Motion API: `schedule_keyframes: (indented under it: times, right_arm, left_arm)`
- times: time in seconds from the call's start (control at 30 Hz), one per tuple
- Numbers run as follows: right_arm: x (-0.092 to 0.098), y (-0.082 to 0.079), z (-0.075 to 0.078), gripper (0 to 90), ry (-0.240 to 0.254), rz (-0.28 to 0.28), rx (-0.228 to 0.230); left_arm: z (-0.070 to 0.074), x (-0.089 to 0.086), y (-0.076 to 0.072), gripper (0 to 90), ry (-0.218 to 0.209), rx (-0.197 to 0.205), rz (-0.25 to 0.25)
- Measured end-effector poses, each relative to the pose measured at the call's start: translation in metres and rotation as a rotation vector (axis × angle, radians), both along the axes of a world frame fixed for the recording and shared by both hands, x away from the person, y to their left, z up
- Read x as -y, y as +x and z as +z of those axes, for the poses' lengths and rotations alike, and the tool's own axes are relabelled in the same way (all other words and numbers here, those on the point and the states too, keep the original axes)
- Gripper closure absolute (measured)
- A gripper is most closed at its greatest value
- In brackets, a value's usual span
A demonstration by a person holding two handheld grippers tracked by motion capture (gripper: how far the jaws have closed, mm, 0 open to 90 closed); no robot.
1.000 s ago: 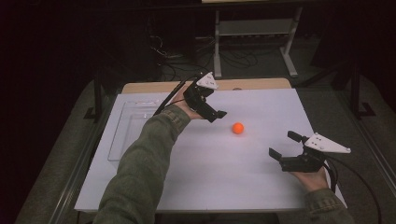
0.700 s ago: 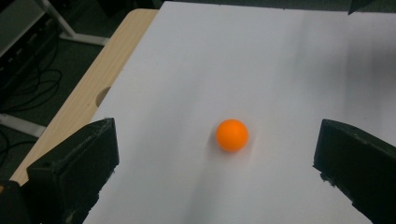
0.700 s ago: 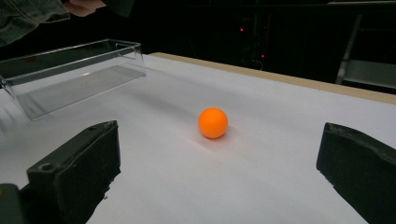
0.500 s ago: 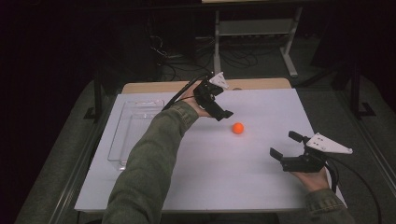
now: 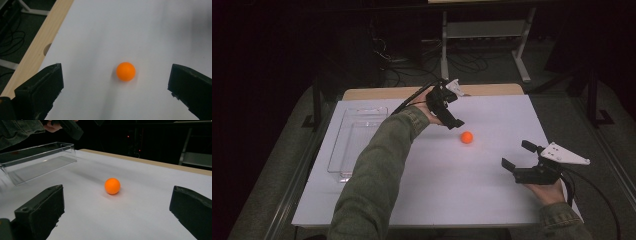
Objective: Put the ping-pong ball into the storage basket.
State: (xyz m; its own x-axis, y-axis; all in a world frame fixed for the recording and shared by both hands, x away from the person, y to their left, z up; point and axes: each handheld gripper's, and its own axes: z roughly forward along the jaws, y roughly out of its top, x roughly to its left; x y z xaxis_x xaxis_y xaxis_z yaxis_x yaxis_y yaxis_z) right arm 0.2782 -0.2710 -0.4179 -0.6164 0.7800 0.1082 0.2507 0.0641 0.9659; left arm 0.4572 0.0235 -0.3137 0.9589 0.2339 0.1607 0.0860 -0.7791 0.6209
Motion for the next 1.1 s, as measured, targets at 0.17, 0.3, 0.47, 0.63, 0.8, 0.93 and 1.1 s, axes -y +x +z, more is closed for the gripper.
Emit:
schedule_keyframes:
  times: [0.17, 0.3, 0.47, 0.63, 0.8, 0.93, 1.1]
  right_arm:
    - [0.000, 0.000, 0.000, 0.0, -0.001, -0.002, -0.001]
    - [0.000, 0.000, 0.000, 0.0, -0.002, -0.002, -0.001]
    - [0.000, 0.000, 0.000, 0.0, -0.003, 0.001, 0.001]
    - [0.000, 0.000, 0.000, 0.0, -0.005, 0.002, 0.002]
    - [0.000, 0.000, 0.000, 0.0, -0.001, 0.004, -0.001]
    - [0.001, -0.001, 0.000, 0.0, -0.002, 0.004, -0.002]
    - [0.001, -0.001, 0.000, 0.0, 0.000, 0.005, -0.002]
  left_arm:
    - [-0.004, 0.006, 0.001, 0.0, 0.029, -0.001, -0.015]
    - [-0.006, 0.013, 0.001, 0.0, 0.038, -0.006, -0.026]
    - [-0.010, 0.019, 0.002, 0.0, 0.058, -0.007, -0.040]
    - [-0.015, 0.022, 0.006, 0.0, 0.081, -0.014, -0.036]
    - [-0.021, 0.022, 0.010, 0.0, 0.088, -0.030, -0.030]
    - [-0.026, 0.024, 0.012, 0.0, 0.095, -0.041, -0.038]
    - [-0.033, 0.026, 0.014, 0.0, 0.101, -0.056, -0.039]
